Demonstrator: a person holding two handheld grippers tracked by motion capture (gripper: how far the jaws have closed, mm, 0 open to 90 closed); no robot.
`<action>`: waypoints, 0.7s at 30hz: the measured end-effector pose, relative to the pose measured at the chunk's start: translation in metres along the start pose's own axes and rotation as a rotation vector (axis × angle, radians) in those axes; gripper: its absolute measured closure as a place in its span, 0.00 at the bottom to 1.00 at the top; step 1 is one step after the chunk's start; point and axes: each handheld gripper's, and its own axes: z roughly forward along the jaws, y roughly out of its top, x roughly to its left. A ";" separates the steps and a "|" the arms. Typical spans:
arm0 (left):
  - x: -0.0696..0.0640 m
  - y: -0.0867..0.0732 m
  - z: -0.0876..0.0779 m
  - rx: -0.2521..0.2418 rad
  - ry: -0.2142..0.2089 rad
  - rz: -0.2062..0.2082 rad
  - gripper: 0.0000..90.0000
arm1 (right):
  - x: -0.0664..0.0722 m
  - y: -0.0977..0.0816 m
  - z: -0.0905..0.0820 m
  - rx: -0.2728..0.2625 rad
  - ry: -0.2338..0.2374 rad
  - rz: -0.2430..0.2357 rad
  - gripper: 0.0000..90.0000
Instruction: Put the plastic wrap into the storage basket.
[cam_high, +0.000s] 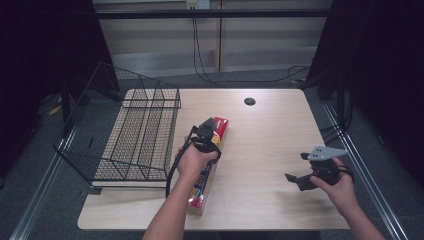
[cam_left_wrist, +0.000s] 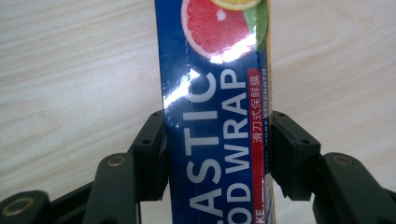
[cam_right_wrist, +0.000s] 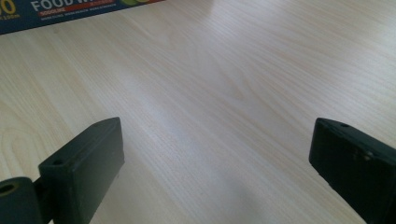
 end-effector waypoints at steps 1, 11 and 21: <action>0.000 0.000 0.000 0.000 0.000 0.000 0.51 | 0.000 0.000 0.000 -0.001 -0.001 0.002 0.03; 0.002 0.009 -0.023 0.009 -0.065 0.026 0.51 | -0.001 0.000 0.000 -0.003 -0.005 -0.001 0.04; 0.007 0.015 -0.056 -0.004 -0.093 0.014 0.51 | -0.001 0.000 -0.001 -0.010 -0.006 -0.004 0.03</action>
